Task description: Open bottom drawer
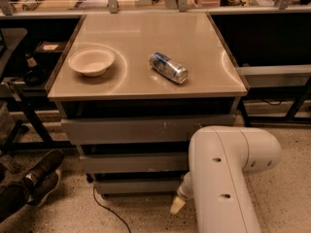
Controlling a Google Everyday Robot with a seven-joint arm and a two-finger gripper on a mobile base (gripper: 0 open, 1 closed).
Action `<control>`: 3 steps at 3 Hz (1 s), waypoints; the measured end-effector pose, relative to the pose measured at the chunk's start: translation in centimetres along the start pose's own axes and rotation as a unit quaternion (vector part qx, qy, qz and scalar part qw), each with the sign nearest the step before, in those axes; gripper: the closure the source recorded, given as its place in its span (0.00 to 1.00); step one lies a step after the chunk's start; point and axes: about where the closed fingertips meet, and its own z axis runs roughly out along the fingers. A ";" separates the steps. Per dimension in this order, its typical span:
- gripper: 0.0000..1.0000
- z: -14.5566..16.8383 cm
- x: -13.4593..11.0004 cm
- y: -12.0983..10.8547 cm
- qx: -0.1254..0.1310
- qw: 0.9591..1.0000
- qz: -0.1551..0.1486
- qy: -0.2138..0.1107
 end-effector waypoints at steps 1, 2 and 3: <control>0.00 0.8 -0.2 -1.2 0.008 1.000 -0.007 -0.001; 0.00 2.6 -0.2 -1.1 -0.005 1.000 -0.014 0.002; 0.00 4.0 0.4 0.3 -0.026 0.999 -0.016 0.011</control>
Offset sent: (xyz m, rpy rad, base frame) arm 0.0196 0.0089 -0.0429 -0.0049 0.0301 0.0578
